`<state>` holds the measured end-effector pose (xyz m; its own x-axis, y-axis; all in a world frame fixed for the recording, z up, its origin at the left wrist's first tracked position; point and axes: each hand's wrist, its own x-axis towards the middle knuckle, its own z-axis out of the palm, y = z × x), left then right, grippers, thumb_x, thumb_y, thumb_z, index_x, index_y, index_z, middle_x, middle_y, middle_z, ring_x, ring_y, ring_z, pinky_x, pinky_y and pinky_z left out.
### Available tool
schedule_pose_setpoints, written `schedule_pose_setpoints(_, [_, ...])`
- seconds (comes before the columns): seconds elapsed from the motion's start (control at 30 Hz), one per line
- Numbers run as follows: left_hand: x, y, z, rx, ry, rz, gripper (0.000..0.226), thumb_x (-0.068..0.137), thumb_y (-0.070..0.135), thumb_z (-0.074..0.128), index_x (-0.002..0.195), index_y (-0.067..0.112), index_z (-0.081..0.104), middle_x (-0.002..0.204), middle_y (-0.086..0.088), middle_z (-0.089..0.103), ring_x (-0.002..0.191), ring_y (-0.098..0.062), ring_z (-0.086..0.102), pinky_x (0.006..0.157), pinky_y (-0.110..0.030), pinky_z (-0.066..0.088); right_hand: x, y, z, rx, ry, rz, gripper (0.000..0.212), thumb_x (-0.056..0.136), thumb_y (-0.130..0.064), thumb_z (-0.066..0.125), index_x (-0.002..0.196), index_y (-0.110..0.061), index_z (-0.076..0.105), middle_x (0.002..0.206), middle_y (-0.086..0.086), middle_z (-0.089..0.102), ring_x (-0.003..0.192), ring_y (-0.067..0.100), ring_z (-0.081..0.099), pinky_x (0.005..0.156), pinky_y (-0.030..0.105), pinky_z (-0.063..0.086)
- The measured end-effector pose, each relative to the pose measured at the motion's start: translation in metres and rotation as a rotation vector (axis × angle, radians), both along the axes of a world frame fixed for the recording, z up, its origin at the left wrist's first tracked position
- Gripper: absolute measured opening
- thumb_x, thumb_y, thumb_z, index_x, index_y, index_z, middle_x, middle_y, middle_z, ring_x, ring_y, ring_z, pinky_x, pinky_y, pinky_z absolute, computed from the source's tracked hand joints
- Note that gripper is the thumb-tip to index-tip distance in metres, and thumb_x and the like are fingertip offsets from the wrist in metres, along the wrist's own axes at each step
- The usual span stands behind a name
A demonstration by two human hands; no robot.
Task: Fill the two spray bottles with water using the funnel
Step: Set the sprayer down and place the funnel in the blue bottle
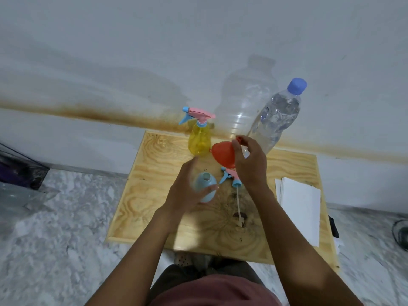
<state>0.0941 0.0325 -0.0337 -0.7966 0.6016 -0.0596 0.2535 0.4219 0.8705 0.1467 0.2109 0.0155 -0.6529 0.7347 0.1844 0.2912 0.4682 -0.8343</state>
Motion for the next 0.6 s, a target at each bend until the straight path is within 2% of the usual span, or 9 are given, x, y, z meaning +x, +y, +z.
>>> schedule_pose_setpoints(0.07, [-0.002, -0.003, 0.016, 0.088, 0.083, 0.0, 0.092, 0.078, 0.037, 0.082, 0.153, 0.028, 0.03, 0.147, 0.009, 0.042, 0.129, -0.002, 0.043, 0.096, -0.013, 0.04, 0.003, -0.003, 0.011, -0.057, -0.011, 0.072, 0.026, 0.096, -0.03, 0.06, 0.116, -0.015, 0.068, 0.107, -0.005, 0.069, 0.098, 0.003, 0.061, 0.087, 0.016, 0.046])
schedule_pose_setpoints(0.13, [-0.007, -0.005, 0.032, 0.163, 0.197, 0.0, 0.079, 0.083, 0.028, 0.079, 0.15, 0.027, 0.038, 0.142, 0.01, 0.047, 0.124, 0.002, 0.046, 0.093, -0.003, 0.036, 0.005, -0.007, 0.02, -0.132, -0.03, 0.123, 0.023, 0.095, -0.029, 0.062, 0.11, -0.015, 0.071, 0.098, -0.006, 0.07, 0.088, 0.002, 0.063, 0.082, 0.016, 0.047])
schedule_pose_setpoints(0.23, [-0.013, -0.007, 0.053, 0.246, 0.417, -0.029, 0.049, 0.085, 0.01, 0.076, 0.131, 0.011, 0.061, 0.125, 0.003, 0.063, 0.11, 0.01, 0.053, 0.089, -0.006, 0.041, 0.005, -0.017, 0.032, -0.204, -0.026, 0.16, 0.022, 0.093, -0.028, 0.063, 0.099, -0.01, 0.075, 0.089, -0.003, 0.072, 0.079, 0.002, 0.063, 0.073, 0.016, 0.047])
schedule_pose_setpoints(0.3, [-0.016, -0.009, 0.061, 0.272, 0.483, -0.053, 0.033, 0.085, 0.004, 0.074, 0.117, 0.007, 0.07, 0.11, 0.003, 0.07, 0.1, 0.012, 0.058, 0.084, -0.006, 0.043, 0.007, -0.023, 0.036, -0.227, -0.009, 0.151, 0.023, 0.094, -0.027, 0.063, 0.097, -0.008, 0.075, 0.088, 0.001, 0.072, 0.08, 0.006, 0.062, 0.073, 0.018, 0.048])
schedule_pose_setpoints(0.33, [-0.017, -0.01, 0.063, 0.269, 0.484, -0.051, 0.029, 0.085, 0.004, 0.074, 0.114, 0.007, 0.072, 0.105, 0.003, 0.072, 0.095, 0.007, 0.061, 0.082, -0.007, 0.044, 0.008, -0.025, 0.039, -0.245, -0.002, 0.151, 0.024, 0.095, -0.026, 0.061, 0.096, -0.007, 0.075, 0.089, 0.005, 0.072, 0.08, 0.007, 0.061, 0.073, 0.021, 0.049])
schedule_pose_setpoints(0.4, [-0.016, -0.014, 0.066, 0.25, 0.426, -0.02, 0.025, 0.088, 0.01, 0.073, 0.113, 0.011, 0.075, 0.098, 0.006, 0.073, 0.09, -0.003, 0.066, 0.081, -0.017, 0.052, 0.011, -0.029, 0.044, -0.318, -0.002, 0.17, 0.031, 0.099, -0.029, 0.055, 0.098, -0.003, 0.072, 0.089, 0.013, 0.073, 0.077, 0.011, 0.062, 0.073, 0.031, 0.054])
schedule_pose_setpoints(0.47, [-0.016, -0.017, 0.069, 0.216, 0.308, 0.055, 0.021, 0.09, 0.017, 0.072, 0.11, 0.013, 0.077, 0.094, 0.008, 0.074, 0.088, -0.009, 0.07, 0.08, -0.026, 0.056, 0.017, -0.03, 0.052, -0.481, -0.021, 0.217, 0.038, 0.102, -0.036, 0.048, 0.113, -0.006, 0.066, 0.082, 0.01, 0.072, 0.07, 0.011, 0.068, 0.069, 0.031, 0.057])
schedule_pose_setpoints(0.53, [-0.015, -0.018, 0.071, 0.192, 0.181, 0.136, 0.018, 0.091, 0.021, 0.071, 0.105, 0.013, 0.078, 0.091, 0.005, 0.077, 0.086, -0.008, 0.071, 0.08, -0.031, 0.058, 0.027, -0.028, 0.055, -0.619, -0.069, 0.269, 0.04, 0.101, -0.042, 0.046, 0.128, -0.015, 0.058, 0.088, 0.006, 0.074, 0.072, 0.014, 0.071, 0.074, 0.033, 0.058])
schedule_pose_setpoints(0.6, [-0.014, -0.019, 0.071, 0.189, 0.111, 0.188, 0.019, 0.09, 0.025, 0.072, 0.101, 0.012, 0.08, 0.089, 0.003, 0.078, 0.084, -0.006, 0.072, 0.081, -0.033, 0.059, 0.037, -0.025, 0.052, -0.622, -0.12, 0.331, 0.038, 0.098, -0.041, 0.052, 0.131, -0.022, 0.058, 0.1, 0.006, 0.075, 0.078, 0.017, 0.072, 0.082, 0.036, 0.058])
